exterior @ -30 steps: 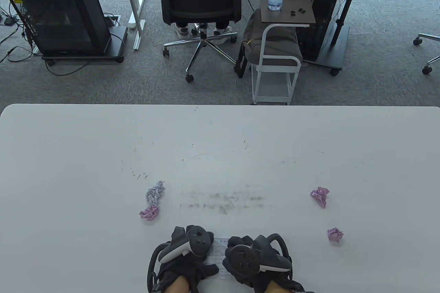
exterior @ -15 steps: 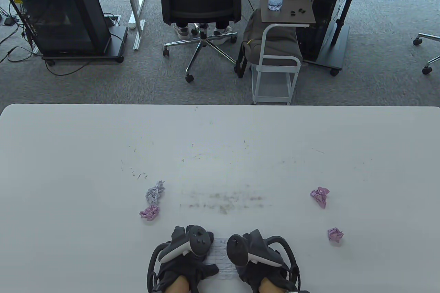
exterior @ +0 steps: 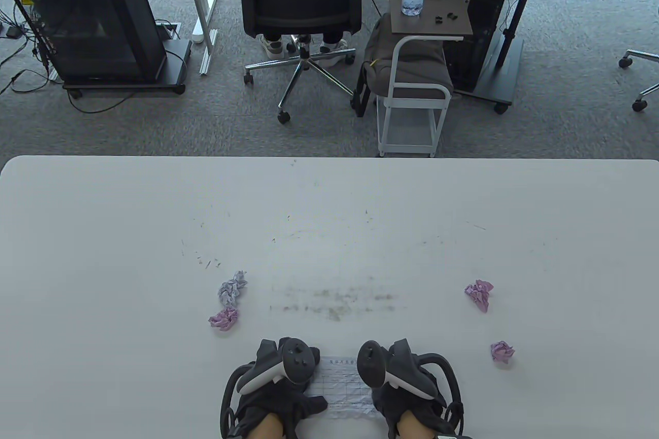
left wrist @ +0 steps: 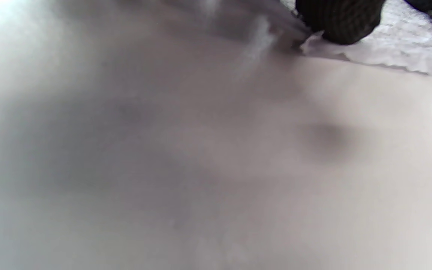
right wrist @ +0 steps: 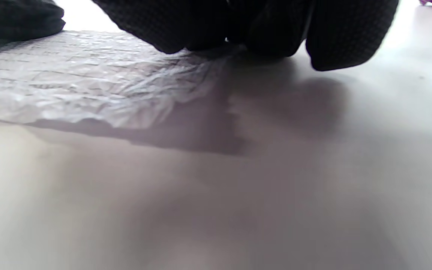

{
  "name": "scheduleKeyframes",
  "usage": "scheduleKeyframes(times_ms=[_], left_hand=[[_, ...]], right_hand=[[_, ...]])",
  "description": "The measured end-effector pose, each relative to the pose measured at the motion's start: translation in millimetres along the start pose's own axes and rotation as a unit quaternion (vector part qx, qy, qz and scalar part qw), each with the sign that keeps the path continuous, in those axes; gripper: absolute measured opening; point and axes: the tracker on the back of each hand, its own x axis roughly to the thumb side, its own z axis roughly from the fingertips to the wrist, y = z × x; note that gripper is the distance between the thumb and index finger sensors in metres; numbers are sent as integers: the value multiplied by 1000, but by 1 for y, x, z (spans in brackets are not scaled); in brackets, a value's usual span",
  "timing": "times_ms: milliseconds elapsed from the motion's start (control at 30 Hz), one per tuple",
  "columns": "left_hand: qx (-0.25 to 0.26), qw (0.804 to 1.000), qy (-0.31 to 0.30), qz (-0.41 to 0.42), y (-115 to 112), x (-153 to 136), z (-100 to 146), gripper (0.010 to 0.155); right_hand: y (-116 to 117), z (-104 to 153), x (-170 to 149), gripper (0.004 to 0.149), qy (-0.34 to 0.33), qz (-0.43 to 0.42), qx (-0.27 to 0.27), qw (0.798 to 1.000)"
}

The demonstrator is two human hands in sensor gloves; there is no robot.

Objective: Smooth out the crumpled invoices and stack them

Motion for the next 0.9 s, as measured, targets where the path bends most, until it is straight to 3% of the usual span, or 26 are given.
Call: scheduleKeyframes(times_ms=[300,367,433,533,667,800,900], left_hand=[[1,1000,-2,3,0,-1,0,83],[0,1000,-3,3,0,-1,0,83],[0,1000,-3,3,0,-1,0,83],[0,1000,-3,4,0,-1,-1,83],[0,1000,-4,4,0,-2,0,83],[0,1000,-4,4,0,-2,0,83],[-2,1000,-4,5,0,-2,-1,83]], right_hand=[[-6,3,-27,47,14,-81,-3,997],[-10,6,-33,50,11,-108,-34,994],[-17,11,-35,52,-17,-121,-71,990],[-22,15,-24,50,-93,-128,-84,984],[-19,17,16,44,-244,-97,-32,964],[-7,18,47,40,-303,-23,25,952],[4,17,60,40,-306,25,57,950]])
